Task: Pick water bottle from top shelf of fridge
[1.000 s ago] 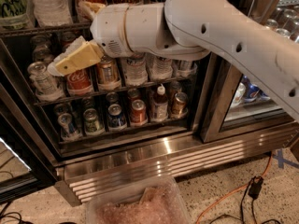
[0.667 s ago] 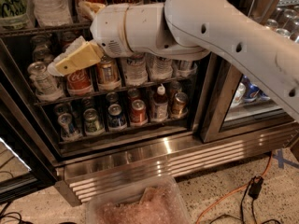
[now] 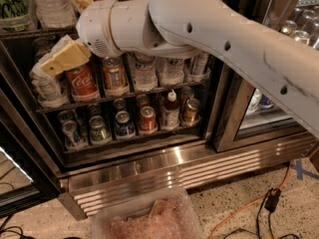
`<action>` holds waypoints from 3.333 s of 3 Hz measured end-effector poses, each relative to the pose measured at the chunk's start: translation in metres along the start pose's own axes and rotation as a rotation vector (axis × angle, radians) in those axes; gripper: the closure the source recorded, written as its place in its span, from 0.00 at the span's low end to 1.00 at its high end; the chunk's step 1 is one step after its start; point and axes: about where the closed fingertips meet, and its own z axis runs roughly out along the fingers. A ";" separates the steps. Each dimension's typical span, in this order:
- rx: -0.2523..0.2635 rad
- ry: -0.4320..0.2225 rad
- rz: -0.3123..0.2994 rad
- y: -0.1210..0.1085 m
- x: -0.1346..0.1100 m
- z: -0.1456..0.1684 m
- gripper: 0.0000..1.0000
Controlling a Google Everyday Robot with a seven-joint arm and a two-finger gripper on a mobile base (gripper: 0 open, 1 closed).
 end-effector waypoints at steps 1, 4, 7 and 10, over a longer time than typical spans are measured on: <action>-0.005 -0.015 0.003 -0.002 0.005 0.012 0.00; 0.079 -0.118 -0.017 -0.020 -0.012 0.024 0.00; 0.274 -0.084 0.007 -0.021 0.005 -0.011 0.00; 0.167 -0.104 0.032 -0.002 0.002 0.026 0.00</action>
Offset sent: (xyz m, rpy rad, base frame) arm 0.0255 0.0346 0.0026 0.0994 -0.0298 0.0235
